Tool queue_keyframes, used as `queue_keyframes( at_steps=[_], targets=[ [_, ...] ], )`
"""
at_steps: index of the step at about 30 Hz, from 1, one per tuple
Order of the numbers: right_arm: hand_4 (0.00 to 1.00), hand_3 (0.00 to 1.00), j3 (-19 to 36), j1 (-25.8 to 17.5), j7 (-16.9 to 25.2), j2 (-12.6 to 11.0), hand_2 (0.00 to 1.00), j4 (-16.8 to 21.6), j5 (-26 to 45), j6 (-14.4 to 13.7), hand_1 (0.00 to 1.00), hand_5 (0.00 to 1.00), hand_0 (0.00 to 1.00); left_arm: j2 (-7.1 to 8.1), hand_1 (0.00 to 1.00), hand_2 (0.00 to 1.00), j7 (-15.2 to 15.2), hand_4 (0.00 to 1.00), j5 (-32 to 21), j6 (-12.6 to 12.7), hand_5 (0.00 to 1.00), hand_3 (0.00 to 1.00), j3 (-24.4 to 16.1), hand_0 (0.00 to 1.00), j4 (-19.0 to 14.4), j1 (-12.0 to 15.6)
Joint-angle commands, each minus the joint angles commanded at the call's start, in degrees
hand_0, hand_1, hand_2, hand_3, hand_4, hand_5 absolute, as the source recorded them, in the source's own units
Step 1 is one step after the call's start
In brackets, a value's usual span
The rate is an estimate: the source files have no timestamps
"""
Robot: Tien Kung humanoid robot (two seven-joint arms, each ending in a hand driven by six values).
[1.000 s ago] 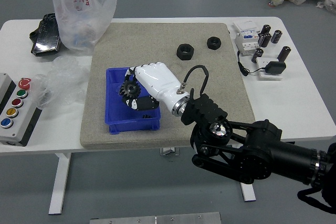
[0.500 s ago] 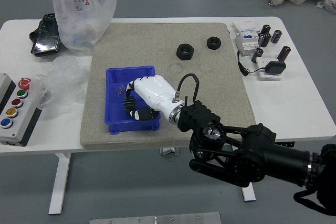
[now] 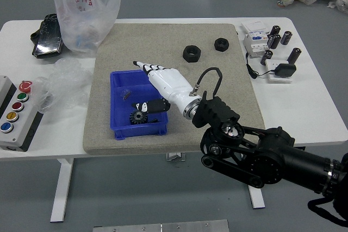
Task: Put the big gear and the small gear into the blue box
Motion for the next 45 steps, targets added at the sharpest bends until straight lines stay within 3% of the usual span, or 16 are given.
queue_keyframes(
  at_steps=[3,4,9,10,15,16,21,22,26,27,28,33,34,45],
  targets=[
    [0.877,0.964,4.1,-1.0,2.6,-2.4,0.934,3.3,3.4,-1.2,0.895,0.434,0.546,0.15,0.529,0.534,-0.1,0.713,-0.1,0.1,0.565,0.695,0.1,0.709,0.0,0.0],
    [0.826,0.864,5.7,-1.7,3.8,-3.3,0.860,4.4,4.7,-1.6,0.838,0.433,0.529,0.22,0.528,0.534,-0.2,0.713,-0.2,0.1,0.564,0.695,0.2,0.709,0.1,0.0],
    [0.826,0.864,13.0,-6.0,9.9,-6.7,0.860,6.0,13.0,-2.7,0.838,0.433,0.529,0.28,0.528,0.534,-0.4,0.713,-0.4,0.2,0.564,0.695,0.4,0.709,0.1,0.0],
    [0.821,0.774,14.6,-7.2,11.7,-7.3,0.778,5.5,15.3,-2.4,0.773,0.442,0.532,0.26,0.528,0.534,-0.4,0.713,-0.4,0.2,0.562,0.695,0.5,0.709,0.2,0.0],
    [0.821,0.774,22.2,-13.8,20.1,-9.6,0.778,3.8,26.1,2.0,0.773,0.442,0.532,0.23,0.528,0.534,-1.0,0.713,-0.9,0.3,0.562,0.695,1.1,0.709,0.3,-0.1],
    [0.816,0.720,23.8,-15.3,21.9,-10.1,0.734,3.8,28.5,3.1,0.723,0.471,0.608,0.27,0.528,0.536,-1.1,0.714,-1.0,0.3,0.562,0.694,1.3,0.709,0.3,-0.2],
    [0.816,0.720,30.6,-22.3,29.7,-12.2,0.734,3.2,39.4,8.6,0.723,0.471,0.608,0.45,0.528,0.536,-1.5,0.714,-1.3,0.4,0.562,0.694,1.8,0.709,0.5,-0.2],
    [0.823,0.694,31.8,-23.7,31.2,-12.3,0.699,2.7,41.8,9.7,0.675,0.527,0.619,0.48,0.528,0.537,-1.6,0.714,-1.3,0.4,0.562,0.694,1.8,0.709,0.5,-0.2],
    [0.823,0.694,35.1,-27.6,36.1,-11.9,0.699,1.2,50.6,12.3,0.675,0.527,0.619,0.53,0.528,0.537,-1.7,0.714,-1.4,0.4,0.562,0.694,2.0,0.709,0.5,-0.5],
    [0.823,0.694,35.4,-27.9,37.0,-11.7,0.699,1.1,52.4,12.6,0.675,0.527,0.619,0.55,0.528,0.537,-1.7,0.714,-1.3,0.3,0.562,0.694,2.0,0.709,0.5,-0.5],
    [0.837,0.673,35.7,-28.1,37.8,-11.5,0.668,1.0,54.7,12.9,0.643,0.601,0.621,0.59,0.528,0.538,-1.7,0.713,-1.2,0.3,0.562,0.694,2.0,0.709,0.5,-0.6],
    [0.837,0.673,34.7,-27.8,38.9,-10.8,0.668,1.1,62.7,12.7,0.643,0.601,0.621,0.92,0.528,0.538,-1.5,0.713,-0.1,0.0,0.562,0.694,1.3,0.709,0.4,-0.7],
    [0.823,0.653,34.3,-27.6,39.0,-10.6,0.507,1.0,64.1,12.6,0.376,0.575,0.590,0.98,0.528,0.535,-1.4,0.713,0.2,-0.1,0.562,0.694,1.1,0.709,0.4,-0.7],
    [0.827,0.653,32.8,-27.8,39.9,-9.7,0.500,0.5,70.2,12.1,0.377,0.560,0.580,1.73,0.488,0.496,-1.6,0.713,0.1,-0.5,0.561,0.694,1.5,0.709,0.4,-1.0]
  ],
)
